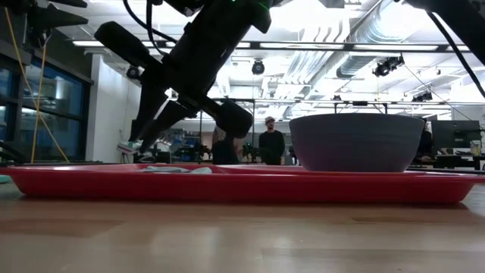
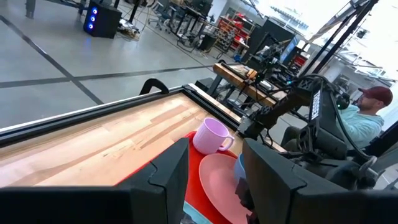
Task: Set up tray
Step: Put the blue fork on the blue napkin to the left of the black knife, then put the green spoon on the blue napkin to the middle of the blue fork and black knife
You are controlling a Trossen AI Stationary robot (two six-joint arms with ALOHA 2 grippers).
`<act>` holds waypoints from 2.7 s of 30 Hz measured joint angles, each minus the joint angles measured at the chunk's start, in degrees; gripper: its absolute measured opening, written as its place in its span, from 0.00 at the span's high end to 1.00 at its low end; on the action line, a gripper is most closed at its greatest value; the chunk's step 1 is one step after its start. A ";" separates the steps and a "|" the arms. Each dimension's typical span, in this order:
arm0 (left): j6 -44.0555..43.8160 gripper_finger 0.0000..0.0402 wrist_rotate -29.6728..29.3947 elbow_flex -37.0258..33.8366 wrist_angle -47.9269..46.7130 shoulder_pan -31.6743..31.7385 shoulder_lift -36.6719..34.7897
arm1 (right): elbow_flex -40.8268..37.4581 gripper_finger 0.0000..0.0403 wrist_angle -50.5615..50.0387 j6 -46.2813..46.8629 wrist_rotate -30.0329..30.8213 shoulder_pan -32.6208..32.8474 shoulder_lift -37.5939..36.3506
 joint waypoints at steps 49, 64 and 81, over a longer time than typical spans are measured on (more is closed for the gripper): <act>-1.08 0.55 -2.67 0.00 -0.50 0.00 0.00 | -0.02 0.82 1.30 0.04 0.57 -1.19 1.86; -1.07 0.55 -2.29 0.01 -0.42 -0.01 0.00 | 0.07 0.78 5.36 -12.53 4.96 -2.21 -0.76; 0.01 0.55 -1.60 0.00 -0.37 -0.02 0.00 | 0.06 0.78 18.04 -48.73 -15.34 -9.74 -4.22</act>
